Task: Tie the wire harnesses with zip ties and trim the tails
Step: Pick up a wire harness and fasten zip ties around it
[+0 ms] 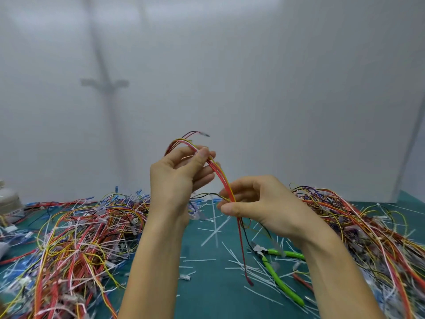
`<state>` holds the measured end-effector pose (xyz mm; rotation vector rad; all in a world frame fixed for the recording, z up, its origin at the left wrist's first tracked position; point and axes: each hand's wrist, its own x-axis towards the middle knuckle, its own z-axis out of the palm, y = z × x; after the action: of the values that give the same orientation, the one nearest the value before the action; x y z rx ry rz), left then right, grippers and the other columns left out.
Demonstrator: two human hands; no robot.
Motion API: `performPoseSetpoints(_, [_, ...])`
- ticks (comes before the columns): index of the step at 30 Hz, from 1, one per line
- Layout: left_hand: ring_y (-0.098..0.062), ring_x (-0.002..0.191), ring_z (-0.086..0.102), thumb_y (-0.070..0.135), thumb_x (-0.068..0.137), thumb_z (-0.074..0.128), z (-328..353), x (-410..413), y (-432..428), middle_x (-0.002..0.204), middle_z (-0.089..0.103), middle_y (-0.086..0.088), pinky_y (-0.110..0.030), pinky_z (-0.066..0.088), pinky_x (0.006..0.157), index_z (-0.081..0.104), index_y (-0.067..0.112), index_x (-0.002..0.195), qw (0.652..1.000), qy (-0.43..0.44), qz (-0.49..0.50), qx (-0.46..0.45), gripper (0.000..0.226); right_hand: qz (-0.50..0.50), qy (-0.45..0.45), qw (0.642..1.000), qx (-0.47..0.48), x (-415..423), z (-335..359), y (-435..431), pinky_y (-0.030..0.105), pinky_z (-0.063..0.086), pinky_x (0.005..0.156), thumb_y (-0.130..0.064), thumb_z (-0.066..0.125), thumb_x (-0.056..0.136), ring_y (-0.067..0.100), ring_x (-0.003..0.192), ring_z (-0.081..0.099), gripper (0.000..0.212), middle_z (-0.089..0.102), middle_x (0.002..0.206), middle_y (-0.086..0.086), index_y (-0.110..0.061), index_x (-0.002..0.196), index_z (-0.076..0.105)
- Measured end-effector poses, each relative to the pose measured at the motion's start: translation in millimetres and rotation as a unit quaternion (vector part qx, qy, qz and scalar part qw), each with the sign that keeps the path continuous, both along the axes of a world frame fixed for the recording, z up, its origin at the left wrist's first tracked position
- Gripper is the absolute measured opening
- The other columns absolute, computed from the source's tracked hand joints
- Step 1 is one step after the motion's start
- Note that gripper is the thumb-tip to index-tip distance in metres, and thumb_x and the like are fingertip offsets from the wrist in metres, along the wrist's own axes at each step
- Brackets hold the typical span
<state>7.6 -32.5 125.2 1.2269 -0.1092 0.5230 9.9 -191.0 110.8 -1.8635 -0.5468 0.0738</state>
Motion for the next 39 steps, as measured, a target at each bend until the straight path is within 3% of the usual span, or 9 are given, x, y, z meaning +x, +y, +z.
performPoseSetpoints(7, [-0.016, 0.078, 0.075, 0.013, 0.094, 0.061, 3.2, -0.2, 9.2, 0.09, 0.078, -0.003, -0.022, 0.058, 0.062, 0.066, 0.007, 0.093, 0.992, 0.003, -0.037, -0.124, 0.008, -0.012, 0.011, 0.99, 0.143, -4.3, 3.3, 4.3, 0.016, 0.05, 0.051, -0.01, 0.075, 0.083, 0.02, 0.06, 0.073, 0.003, 0.075, 0.072, 0.013, -0.01, 0.081, 0.077])
performPoseSetpoints(11, [-0.016, 0.085, 0.075, 0.019, 0.101, 0.05, 4.0, 1.4, 14.1, 0.097, 0.077, -0.004, -0.022, 0.058, 0.062, 0.065, 0.003, 0.106, 0.986, 0.023, -0.097, -0.133, 0.022, -0.012, 0.001, 0.987, 0.159, -3.8, 2.1, 3.5, 0.017, 0.053, 0.055, -0.011, 0.077, 0.081, 0.02, 0.064, 0.074, 0.005, 0.076, 0.073, 0.01, -0.013, 0.077, 0.079])
performPoseSetpoints(14, [-0.017, 0.088, 0.075, 0.017, 0.1, 0.05, 2.7, 1.1, 19.1, 0.098, 0.077, -0.004, -0.023, 0.058, 0.063, 0.066, 0.007, 0.101, 0.985, 0.031, -0.125, -0.112, 0.019, 0.012, 0.009, 0.989, 0.146, -2.1, 1.3, -2.2, 0.017, 0.054, 0.06, -0.009, 0.078, 0.077, 0.019, 0.069, 0.075, 0.004, 0.076, 0.075, 0.011, -0.009, 0.081, 0.08])
performPoseSetpoints(19, [-0.018, 0.088, 0.075, 0.019, 0.097, 0.054, 1.2, -1.3, 23.1, 0.096, 0.077, -0.006, -0.022, 0.058, 0.065, 0.068, 0.012, 0.095, 0.994, 0.029, -0.103, 0.02, 0.016, 0.011, -0.004, 0.999, 0.038, -1.0, 1.8, -9.5, 0.013, 0.053, 0.071, -0.028, 0.082, 0.071, 0.005, 0.081, 0.072, 0.029, 0.078, 0.088, 0.001, -0.014, 0.096, 0.079])
performPoseSetpoints(22, [-0.02, 0.086, 0.075, 0.017, 0.099, 0.054, 0.3, -5.6, 25.7, 0.093, 0.077, -0.006, -0.025, 0.06, 0.071, 0.062, 0.007, 0.093, 0.982, 0.005, -0.083, 0.171, 0.014, -0.031, -0.025, 0.997, 0.073, -0.2, 5.0, -9.9, 0.011, 0.053, 0.081, -0.055, 0.072, 0.065, -0.007, 0.097, 0.067, 0.065, 0.071, 0.114, -0.012, -0.027, 0.123, 0.062])
performPoseSetpoints(24, [-0.019, 0.088, 0.074, 0.012, 0.1, 0.051, -0.5, -8.1, 24.9, 0.092, 0.077, -0.005, -0.028, 0.059, 0.076, 0.058, 0.001, 0.097, 0.959, -0.02, -0.094, 0.265, 0.014, -0.071, -0.048, 0.99, 0.116, 0.5, 6.7, -8.4, 0.018, 0.053, 0.092, -0.065, 0.062, 0.067, -0.008, 0.102, 0.065, 0.07, 0.069, 0.117, -0.015, -0.029, 0.127, 0.058])
performPoseSetpoints(29, [-0.013, 0.09, 0.071, 0.005, 0.098, 0.053, 1.8, -13.1, 11.7, 0.089, 0.075, -0.004, -0.029, 0.06, 0.075, 0.063, 0.009, 0.094, 0.888, -0.051, -0.145, 0.433, 0.012, -0.057, 0.004, 0.974, 0.218, -1.6, 6.7, 0.3, 0.037, 0.054, 0.092, -0.058, 0.043, 0.089, 0.013, 0.098, 0.072, 0.057, 0.077, 0.1, 0.001, -0.012, 0.109, 0.071])
performPoseSetpoints(35, [0.002, 0.071, 0.061, 0.011, 0.091, 0.066, -2.6, -10.0, -3.2, 0.074, 0.07, 0.011, -0.019, 0.047, 0.068, 0.067, 0.019, 0.082, 0.797, -0.054, -0.127, 0.589, 0.012, -0.09, -0.01, 0.953, 0.288, -1.6, 8.1, 5.6, 0.026, 0.059, 0.065, -0.019, 0.068, 0.088, 0.018, 0.07, 0.07, 0.019, 0.076, 0.082, 0.014, -0.002, 0.084, 0.075])
performPoseSetpoints(39, [-0.013, 0.084, 0.065, 0.013, 0.091, 0.066, -7.0, -5.7, -5.0, 0.087, 0.072, 0.003, -0.032, 0.05, 0.081, 0.071, 0.015, 0.088, 0.774, -0.043, -0.133, 0.618, 0.006, -0.087, 0.018, 0.959, 0.268, 1.1, 4.2, 3.1, 0.027, 0.058, 0.06, -0.011, 0.077, 0.078, 0.021, 0.066, 0.071, 0.008, 0.076, 0.079, 0.015, -0.005, 0.083, 0.074])
